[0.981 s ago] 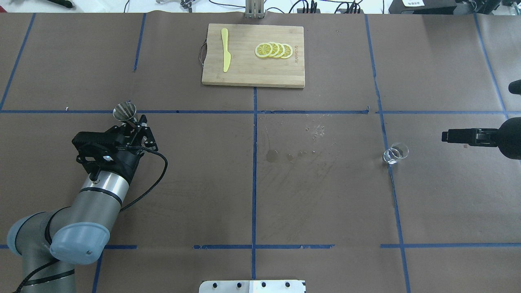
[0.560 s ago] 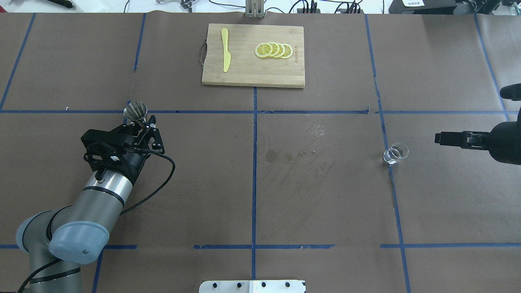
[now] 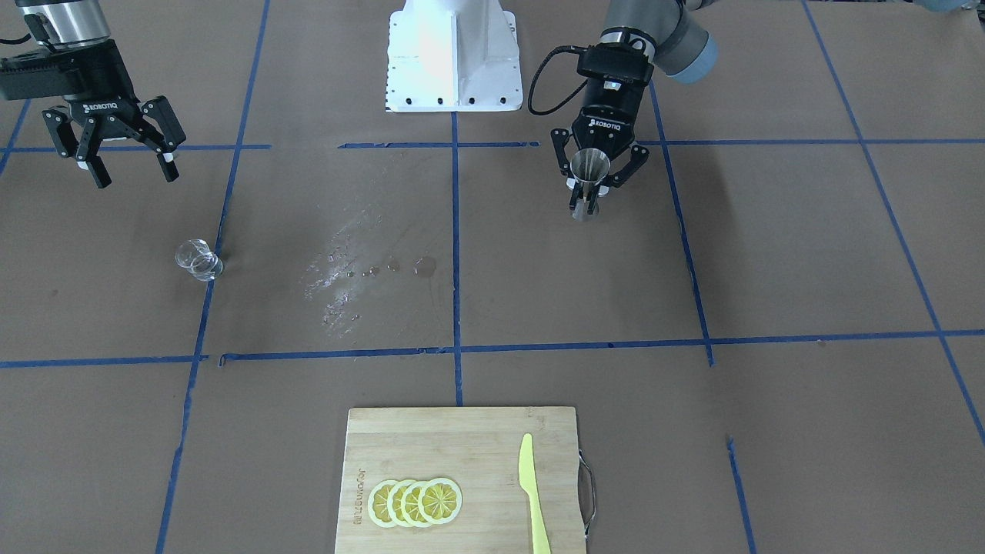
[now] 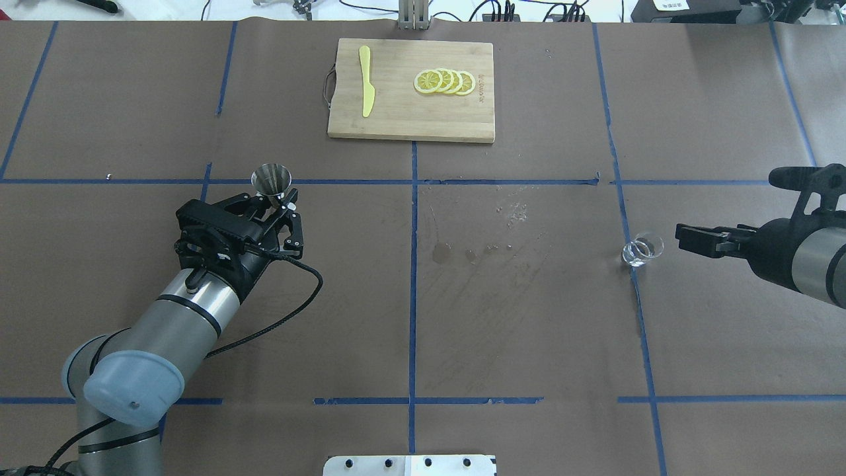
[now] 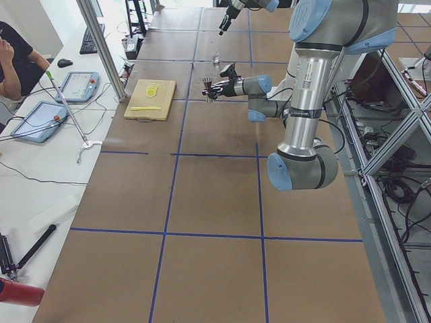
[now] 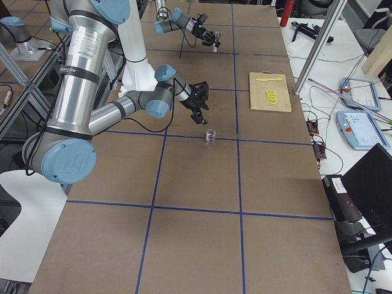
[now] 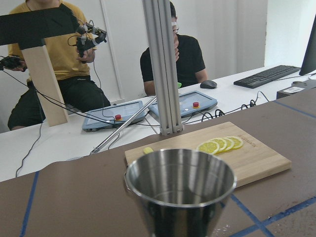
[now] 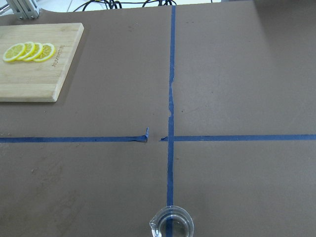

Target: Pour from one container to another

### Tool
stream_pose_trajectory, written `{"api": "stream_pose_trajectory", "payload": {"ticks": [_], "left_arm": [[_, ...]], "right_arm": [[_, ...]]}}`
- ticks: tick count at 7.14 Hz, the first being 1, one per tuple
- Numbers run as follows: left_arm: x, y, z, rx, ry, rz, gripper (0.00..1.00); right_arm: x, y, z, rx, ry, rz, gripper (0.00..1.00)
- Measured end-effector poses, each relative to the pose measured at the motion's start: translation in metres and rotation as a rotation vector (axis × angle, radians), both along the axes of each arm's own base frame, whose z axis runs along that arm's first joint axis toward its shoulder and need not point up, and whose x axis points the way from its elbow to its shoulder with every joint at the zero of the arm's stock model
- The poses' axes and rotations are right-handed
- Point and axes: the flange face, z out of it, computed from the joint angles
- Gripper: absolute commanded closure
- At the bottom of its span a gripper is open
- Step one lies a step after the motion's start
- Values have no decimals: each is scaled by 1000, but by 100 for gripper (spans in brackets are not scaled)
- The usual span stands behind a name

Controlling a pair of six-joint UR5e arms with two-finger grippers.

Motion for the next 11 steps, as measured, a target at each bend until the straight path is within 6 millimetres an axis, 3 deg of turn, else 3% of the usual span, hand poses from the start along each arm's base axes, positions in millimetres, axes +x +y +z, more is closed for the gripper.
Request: {"api": "stream_pose_trajectory", "payload": {"ticks": [2, 4, 7, 11], "left_arm": [[17, -12, -9, 5, 6, 2, 100], [18, -22, -11, 5, 3, -12, 100], [19, -25, -8, 1, -7, -17, 100], [23, -27, -2, -4, -20, -19, 100]], "right_arm": [[-26, 19, 14, 47, 47, 69, 0], [-47, 30, 37, 103, 53, 113, 0], [-67, 39, 81, 176, 60, 160, 0], [-102, 43, 108, 232, 112, 193, 0]]}}
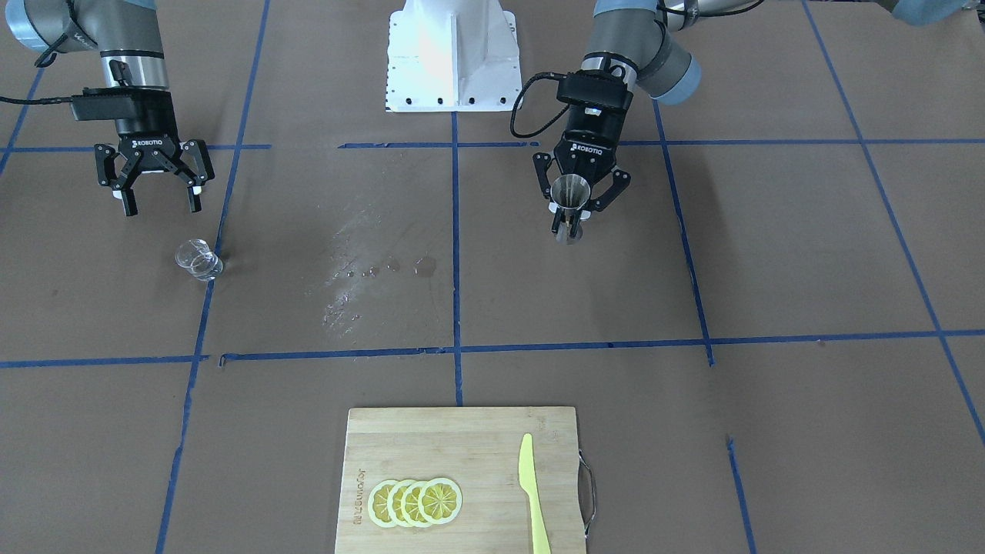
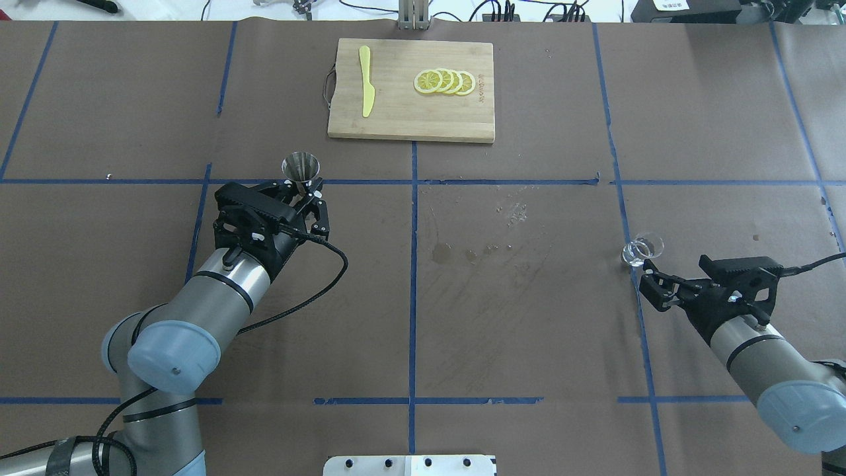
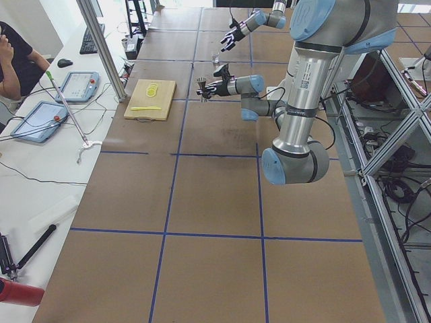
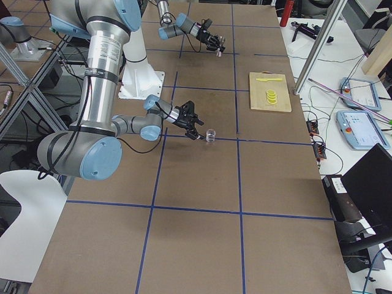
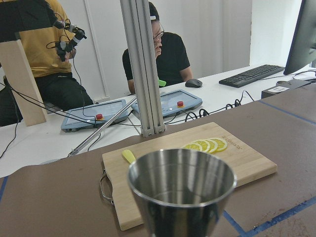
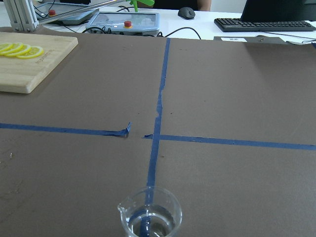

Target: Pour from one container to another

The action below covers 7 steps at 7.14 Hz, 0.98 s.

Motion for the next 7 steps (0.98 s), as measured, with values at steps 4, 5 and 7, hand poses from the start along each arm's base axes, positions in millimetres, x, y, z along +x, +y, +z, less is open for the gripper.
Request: {"api": "stream_pose_trajectory", "payload": {"ticks": [4, 5, 7], "left_arm": [[2, -1, 4, -3, -9, -1, 100], [3, -2, 5, -4, -12, -2, 100], [4, -3, 7, -5, -15, -2, 100]], "right_arm": [[-35, -8, 6, 25, 9, 18, 0], [-37, -8, 6, 27, 11, 16, 0], [-46, -10, 13, 27, 23, 15, 0]]}}
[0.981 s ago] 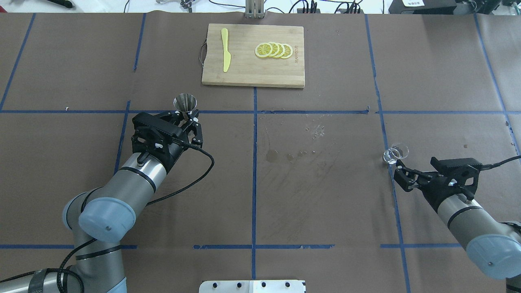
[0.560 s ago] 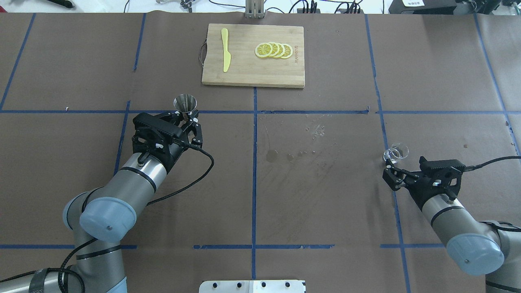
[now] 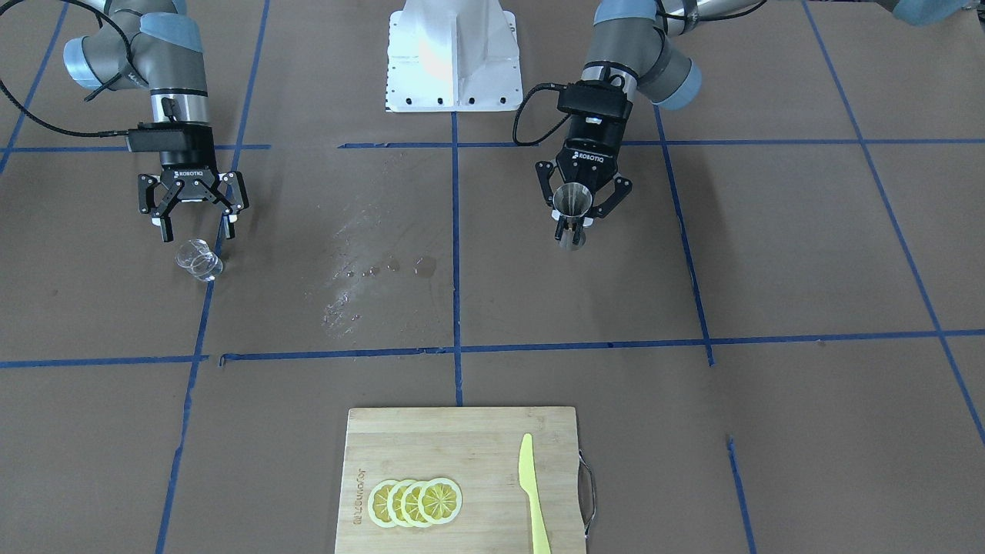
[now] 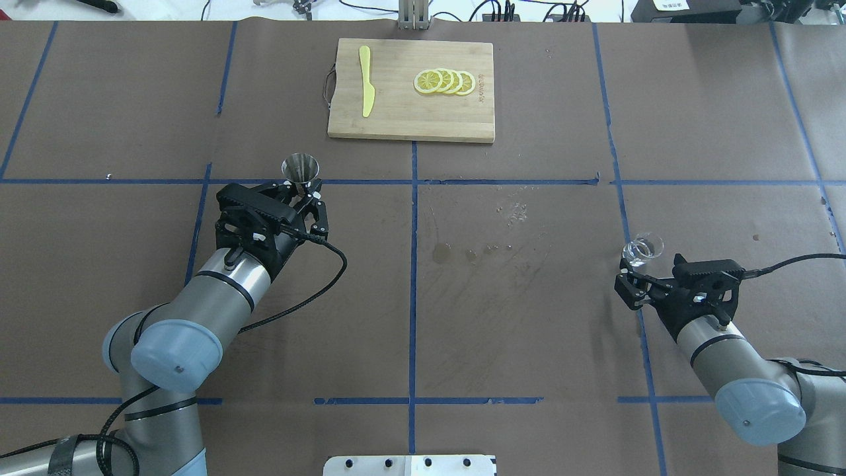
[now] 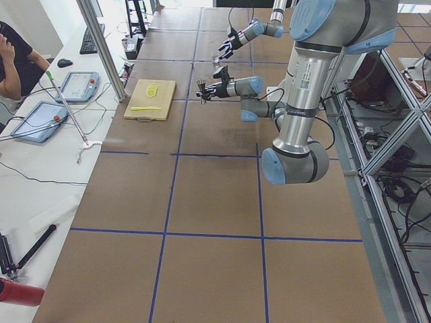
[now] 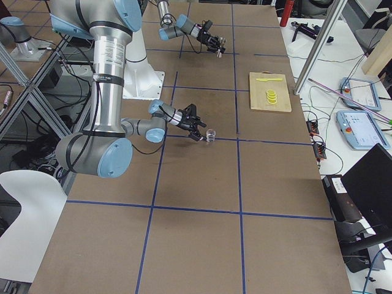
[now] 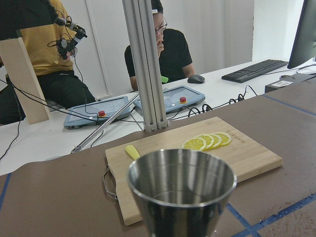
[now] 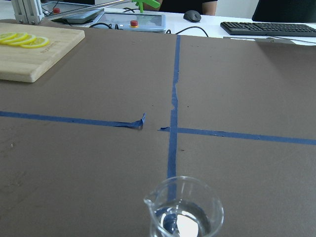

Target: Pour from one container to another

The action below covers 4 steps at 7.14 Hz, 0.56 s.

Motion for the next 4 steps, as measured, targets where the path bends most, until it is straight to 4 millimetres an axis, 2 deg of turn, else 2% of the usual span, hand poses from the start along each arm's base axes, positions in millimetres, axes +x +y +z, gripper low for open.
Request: {"api": "stream_pose_trajectory", "payload": {"ticks": [2, 4], "left_arm": [[2, -1, 5, -3, -9, -1, 100], [4, -2, 8, -6, -16, -2, 100]], "right_arm": [[-7, -2, 5, 4, 13, -2, 0], [-6, -7, 6, 7, 18, 8, 0]]}}
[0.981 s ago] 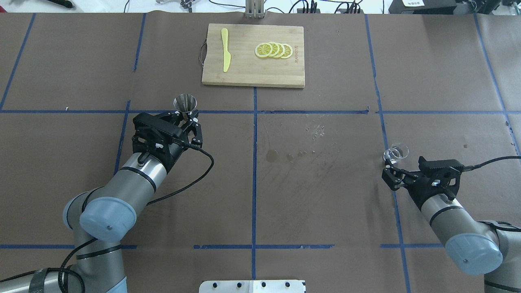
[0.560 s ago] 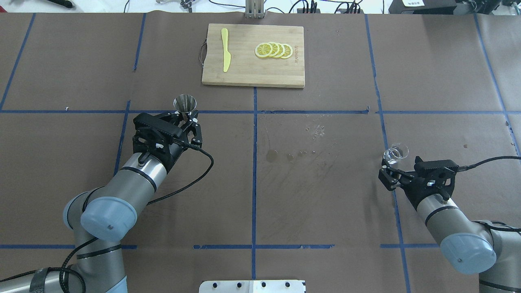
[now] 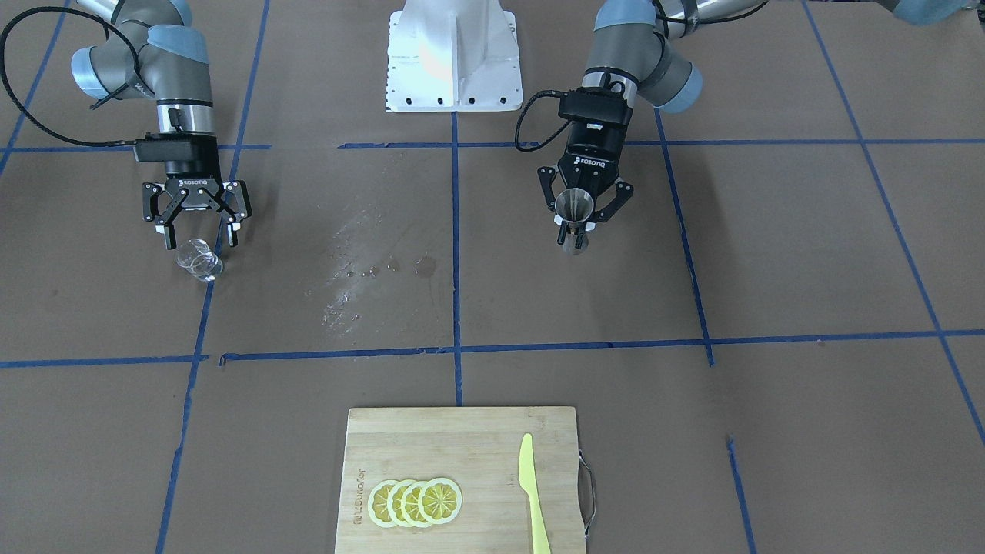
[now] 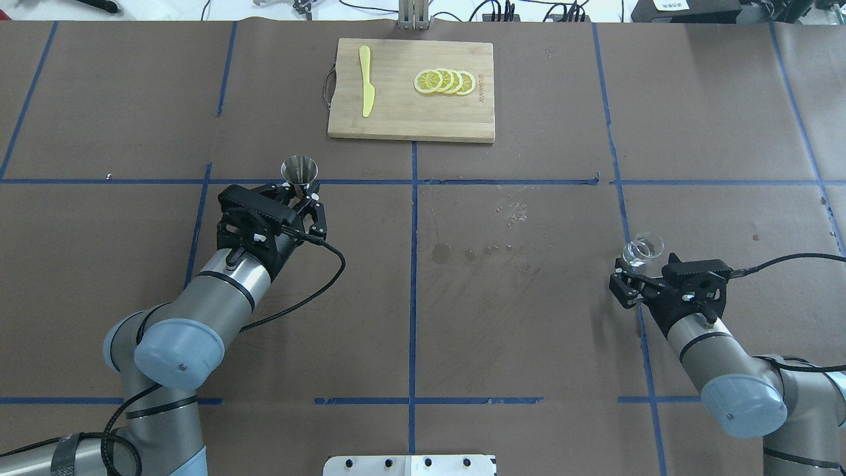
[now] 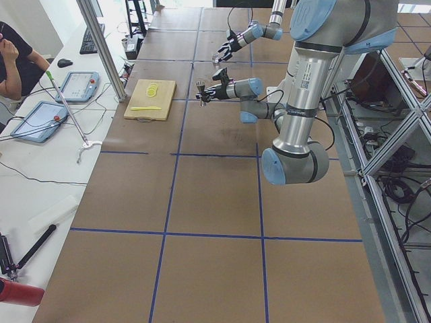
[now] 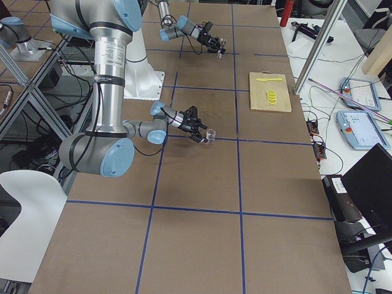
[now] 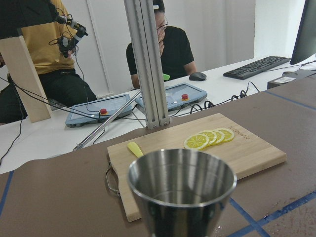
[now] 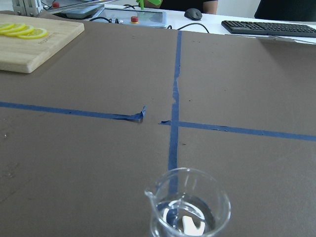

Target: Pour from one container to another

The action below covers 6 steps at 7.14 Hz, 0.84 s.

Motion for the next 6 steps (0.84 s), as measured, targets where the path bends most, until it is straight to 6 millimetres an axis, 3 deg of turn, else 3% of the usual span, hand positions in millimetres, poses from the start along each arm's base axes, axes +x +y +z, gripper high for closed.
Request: {"api": "stream_pose_trajectory", "payload": {"ticks": [2, 6], "left_arm": [[1, -1, 2, -2, -4, 0, 100], [3, -1, 4, -3, -8, 0, 100]], "right_arm": [[2, -9, -1, 1, -2, 19, 0], [-14, -27, -3, 7, -3, 43, 0]]}}
